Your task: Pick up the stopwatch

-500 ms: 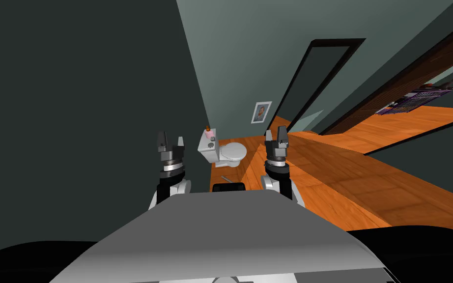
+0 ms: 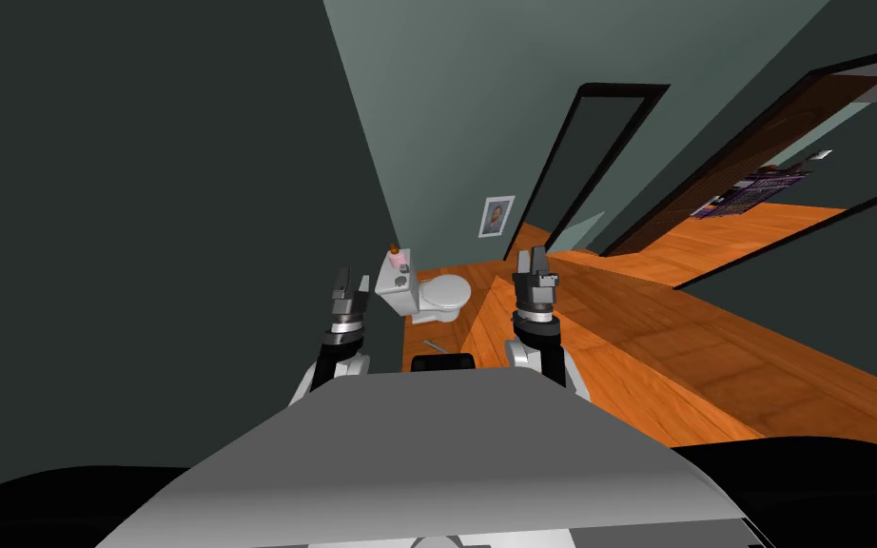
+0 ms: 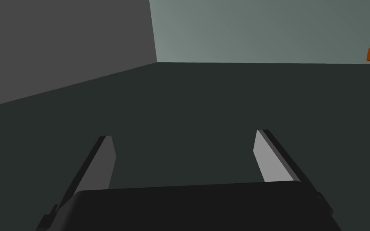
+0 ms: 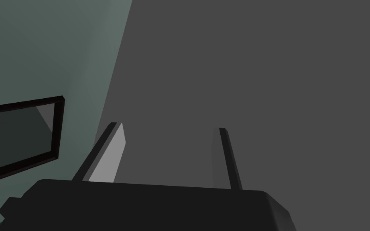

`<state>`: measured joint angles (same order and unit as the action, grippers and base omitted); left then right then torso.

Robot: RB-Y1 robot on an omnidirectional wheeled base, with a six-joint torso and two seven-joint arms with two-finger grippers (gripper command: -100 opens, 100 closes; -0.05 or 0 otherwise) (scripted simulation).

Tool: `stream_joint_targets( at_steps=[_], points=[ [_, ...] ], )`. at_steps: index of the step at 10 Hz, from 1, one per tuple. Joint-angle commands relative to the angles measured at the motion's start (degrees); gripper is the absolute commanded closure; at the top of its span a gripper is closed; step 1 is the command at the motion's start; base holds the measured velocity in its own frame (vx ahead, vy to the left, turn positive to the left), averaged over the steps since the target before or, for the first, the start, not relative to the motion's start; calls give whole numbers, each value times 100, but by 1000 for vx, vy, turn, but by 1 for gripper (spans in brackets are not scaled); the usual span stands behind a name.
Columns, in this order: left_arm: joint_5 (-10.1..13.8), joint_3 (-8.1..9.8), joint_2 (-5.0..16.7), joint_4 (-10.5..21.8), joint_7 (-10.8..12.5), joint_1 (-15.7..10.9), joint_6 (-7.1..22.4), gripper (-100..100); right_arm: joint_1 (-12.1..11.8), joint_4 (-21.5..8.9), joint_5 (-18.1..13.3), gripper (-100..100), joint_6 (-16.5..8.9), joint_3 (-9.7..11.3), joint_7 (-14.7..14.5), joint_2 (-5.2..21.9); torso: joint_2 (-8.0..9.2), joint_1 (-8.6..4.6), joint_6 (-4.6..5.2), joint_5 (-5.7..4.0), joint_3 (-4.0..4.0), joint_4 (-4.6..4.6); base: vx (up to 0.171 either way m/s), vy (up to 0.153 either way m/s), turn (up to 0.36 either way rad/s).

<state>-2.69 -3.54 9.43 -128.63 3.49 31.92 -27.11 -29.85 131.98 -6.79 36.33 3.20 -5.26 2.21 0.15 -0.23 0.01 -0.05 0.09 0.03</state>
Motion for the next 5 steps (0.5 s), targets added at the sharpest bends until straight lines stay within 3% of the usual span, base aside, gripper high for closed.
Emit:
stream_joint_targets(
  at_steps=[1,5],
  points=[
    [19,-9,171,68,48,94,-54,-100,0,0,0,0,0,0,0,0,0,0,0,0,0,0,-22,-45,-36],
    [31,-129,846,686,207,228,-166,-100,-1,0,0,0,0,-1,0,0,-5,9,-2,1,-3,-1,-21,-46,-99]
  ],
)
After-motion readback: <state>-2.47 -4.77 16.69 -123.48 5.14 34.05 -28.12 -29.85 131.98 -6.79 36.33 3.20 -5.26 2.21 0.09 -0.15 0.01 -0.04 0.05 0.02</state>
